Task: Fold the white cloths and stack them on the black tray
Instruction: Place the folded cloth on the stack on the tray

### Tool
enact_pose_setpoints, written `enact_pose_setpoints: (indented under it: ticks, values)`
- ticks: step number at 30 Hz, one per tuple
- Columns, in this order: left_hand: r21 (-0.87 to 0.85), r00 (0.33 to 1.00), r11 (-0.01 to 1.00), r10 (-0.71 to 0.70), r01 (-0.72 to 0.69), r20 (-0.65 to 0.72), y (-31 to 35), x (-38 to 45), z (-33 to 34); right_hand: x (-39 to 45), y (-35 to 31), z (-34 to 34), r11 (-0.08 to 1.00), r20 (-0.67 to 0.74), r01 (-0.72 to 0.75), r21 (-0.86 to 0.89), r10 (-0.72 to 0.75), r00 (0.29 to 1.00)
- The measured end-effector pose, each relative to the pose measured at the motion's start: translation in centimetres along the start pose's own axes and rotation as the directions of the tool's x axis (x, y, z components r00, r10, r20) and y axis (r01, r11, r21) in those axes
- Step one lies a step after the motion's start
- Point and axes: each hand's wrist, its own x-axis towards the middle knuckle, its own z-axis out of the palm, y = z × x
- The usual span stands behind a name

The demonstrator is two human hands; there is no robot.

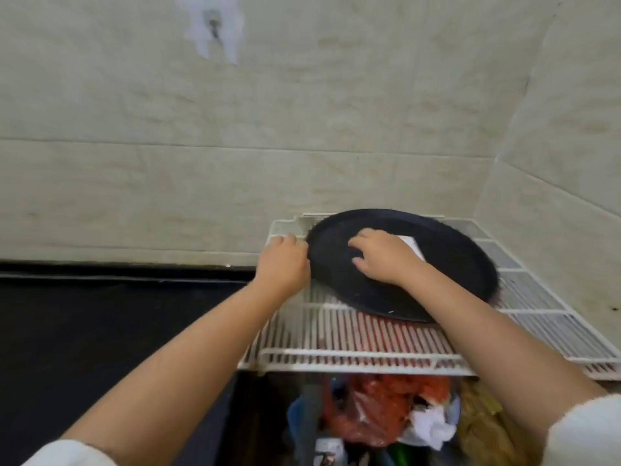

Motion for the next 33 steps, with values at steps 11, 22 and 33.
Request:
enact_pose_setpoints:
  ticks: [11, 22, 33]
  values:
    - [0.223, 0.806, 0.779, -0.589, 0.585, -0.058, -31.9, -28.2, -8.0, 4.0, -41.8, -1.5, 0.918, -0.045, 0.362, 0.16, -0.36, 0.932]
    - [0.241, 0.37, 0.355, -0.929, 0.903, -0.018, -52.3, -52.4, -9.0, 2.9, -77.2, 1.1, 0.607, -0.026, 0.77, 0.196, -0.782, 0.623]
    - [0.296, 0.181, 0.139, -0.976, 0.945, -0.118, -78.0, -63.2, -13.7, 11.9, -108.0, -0.2, 0.411, -0.114, 0.888, 0.206, -0.891, 0.439]
